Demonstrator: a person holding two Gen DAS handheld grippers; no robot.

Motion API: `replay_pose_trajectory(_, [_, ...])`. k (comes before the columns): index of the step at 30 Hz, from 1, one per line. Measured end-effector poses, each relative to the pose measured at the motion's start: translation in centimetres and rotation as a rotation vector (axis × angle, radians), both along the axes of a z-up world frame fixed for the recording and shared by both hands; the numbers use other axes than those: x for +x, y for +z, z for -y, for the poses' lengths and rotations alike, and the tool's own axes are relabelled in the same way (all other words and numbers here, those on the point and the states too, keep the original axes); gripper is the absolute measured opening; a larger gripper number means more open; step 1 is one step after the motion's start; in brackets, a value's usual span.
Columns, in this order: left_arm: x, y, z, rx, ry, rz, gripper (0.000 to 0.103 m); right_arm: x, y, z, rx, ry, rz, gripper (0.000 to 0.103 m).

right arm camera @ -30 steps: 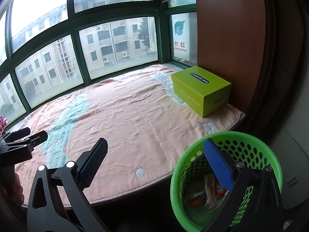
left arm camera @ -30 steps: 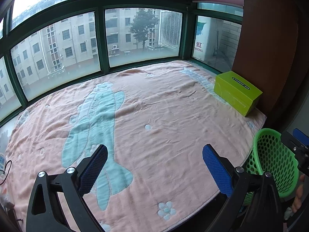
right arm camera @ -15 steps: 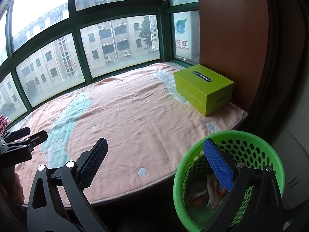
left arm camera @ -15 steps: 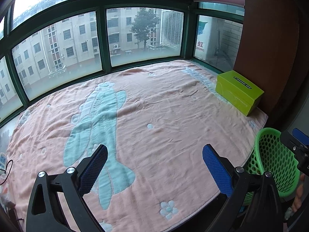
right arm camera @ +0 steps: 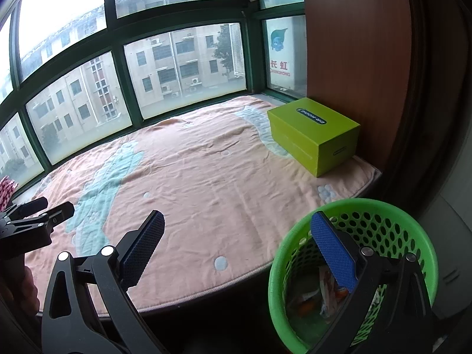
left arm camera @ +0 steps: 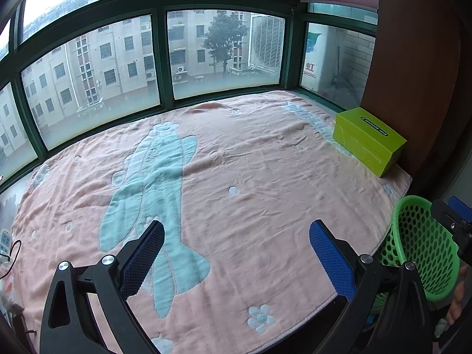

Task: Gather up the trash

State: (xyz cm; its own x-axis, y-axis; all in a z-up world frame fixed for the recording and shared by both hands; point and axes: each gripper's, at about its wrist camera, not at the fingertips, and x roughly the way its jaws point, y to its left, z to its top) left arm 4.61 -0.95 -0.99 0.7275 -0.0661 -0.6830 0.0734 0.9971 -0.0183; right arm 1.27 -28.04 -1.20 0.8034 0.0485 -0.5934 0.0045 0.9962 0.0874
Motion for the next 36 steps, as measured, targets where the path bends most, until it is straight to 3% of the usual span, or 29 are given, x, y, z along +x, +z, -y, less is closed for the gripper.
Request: replay_pose_trajectory(36, [-0.14, -0.21, -0.03, 0.003, 0.014, -0.003, 0.095, 0.15, -0.40, -0.29, 0.013, 0.015, -0.009, 0.098])
